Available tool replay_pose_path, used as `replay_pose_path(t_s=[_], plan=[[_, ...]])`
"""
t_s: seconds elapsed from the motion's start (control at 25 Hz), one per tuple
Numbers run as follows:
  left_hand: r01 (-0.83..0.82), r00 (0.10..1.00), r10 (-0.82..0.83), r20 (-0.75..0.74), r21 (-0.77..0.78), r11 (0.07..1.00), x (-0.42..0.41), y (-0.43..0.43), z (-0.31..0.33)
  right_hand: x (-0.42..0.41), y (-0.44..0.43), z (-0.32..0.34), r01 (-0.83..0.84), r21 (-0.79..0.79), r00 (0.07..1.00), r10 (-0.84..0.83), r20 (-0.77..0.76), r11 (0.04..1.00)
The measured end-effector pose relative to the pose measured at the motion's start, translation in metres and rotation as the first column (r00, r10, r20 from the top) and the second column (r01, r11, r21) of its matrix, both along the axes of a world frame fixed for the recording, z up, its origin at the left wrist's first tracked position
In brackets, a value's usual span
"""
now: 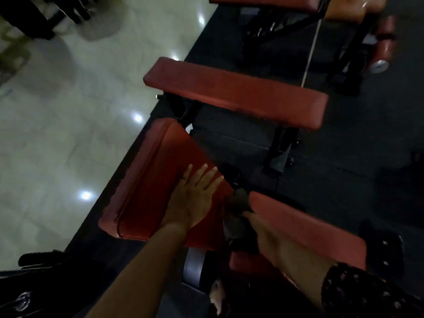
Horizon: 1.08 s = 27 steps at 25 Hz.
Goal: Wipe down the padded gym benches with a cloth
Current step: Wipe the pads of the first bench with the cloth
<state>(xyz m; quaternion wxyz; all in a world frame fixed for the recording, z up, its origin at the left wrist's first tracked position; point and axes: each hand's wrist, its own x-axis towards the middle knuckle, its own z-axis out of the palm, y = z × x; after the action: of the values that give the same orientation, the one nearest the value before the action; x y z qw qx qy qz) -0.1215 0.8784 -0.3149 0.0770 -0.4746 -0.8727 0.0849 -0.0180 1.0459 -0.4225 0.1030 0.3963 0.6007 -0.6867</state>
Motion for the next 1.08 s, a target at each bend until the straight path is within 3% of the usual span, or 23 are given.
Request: replay_pose_path(t_s=[0.04,0.12,0.24,0.32,0.36,0.44,0.52,0.6,0.68,0.84,0.88,1.0,1.04,1.08], plan=[[-0.037,0.999,0.039,-0.008,0.163,0.986,0.003,-0.005,0.010,-0.005,0.002,0.019,0.044,-0.122,0.998,-0.050,-0.044,0.992],[-0.057,0.985,0.107,-0.139,0.323,0.945,0.017,-0.013,0.039,-0.037,0.017,0.048,0.081,-0.204,0.973,-0.121,-0.194,0.976],[-0.148,0.935,0.267,-0.234,0.424,0.893,0.020,-0.051,0.075,-0.085,0.011,0.127,-0.127,-0.020,0.899,0.107,-0.424,0.992],[-0.274,0.892,0.400,-0.212,0.451,0.849,0.029,-0.084,0.080,-0.106,-0.004,0.176,-0.231,0.267,0.772,0.344,-0.535,0.935],[-0.350,0.875,0.460,-0.150,0.459,0.817,0.036,-0.100,0.079,-0.118,-0.015,0.192,-0.262,0.445,0.677,0.492,-0.548,0.856],[-0.535,0.803,0.595,0.015,0.458,0.710,0.048,-0.120,0.071,-0.130,-0.042,0.220,-0.257,0.763,0.469,0.766,-0.439,0.594],[-0.687,0.694,0.698,0.177,0.453,0.568,0.058,-0.133,0.061,-0.133,-0.072,0.231,-0.358,0.909,0.256,0.959,-0.123,0.213],[-0.759,0.630,0.725,0.277,0.413,0.503,0.064,-0.141,0.049,-0.134,-0.096,0.229,-0.340,0.929,0.154,0.965,0.210,-0.148],[-0.765,0.641,0.686,0.343,0.357,0.537,0.069,-0.145,0.041,-0.129,-0.113,0.223,-0.287,0.917,0.179,0.924,0.337,-0.278],[-0.773,0.634,0.607,0.478,0.403,0.490,0.073,-0.143,0.044,-0.113,-0.125,0.217,-0.083,0.898,0.091,0.894,0.438,-0.432],[-0.775,0.631,0.603,0.487,0.410,0.480,0.073,-0.142,0.044,-0.116,-0.124,0.221,-0.084,0.890,0.146,0.879,0.455,-0.447],[-0.786,0.619,0.571,0.540,0.431,0.444,0.074,-0.139,0.050,-0.132,-0.121,0.230,-0.182,0.890,0.442,0.774,0.454,-0.418],[-0.790,0.613,0.551,0.567,0.438,0.429,0.076,-0.137,0.052,-0.130,-0.127,0.232,-0.212,0.890,0.478,0.751,0.455,-0.404],[-0.796,0.606,0.529,0.594,0.436,0.421,0.077,-0.135,0.053,-0.126,-0.134,0.232,-0.218,0.889,0.456,0.763,0.457,-0.402]])
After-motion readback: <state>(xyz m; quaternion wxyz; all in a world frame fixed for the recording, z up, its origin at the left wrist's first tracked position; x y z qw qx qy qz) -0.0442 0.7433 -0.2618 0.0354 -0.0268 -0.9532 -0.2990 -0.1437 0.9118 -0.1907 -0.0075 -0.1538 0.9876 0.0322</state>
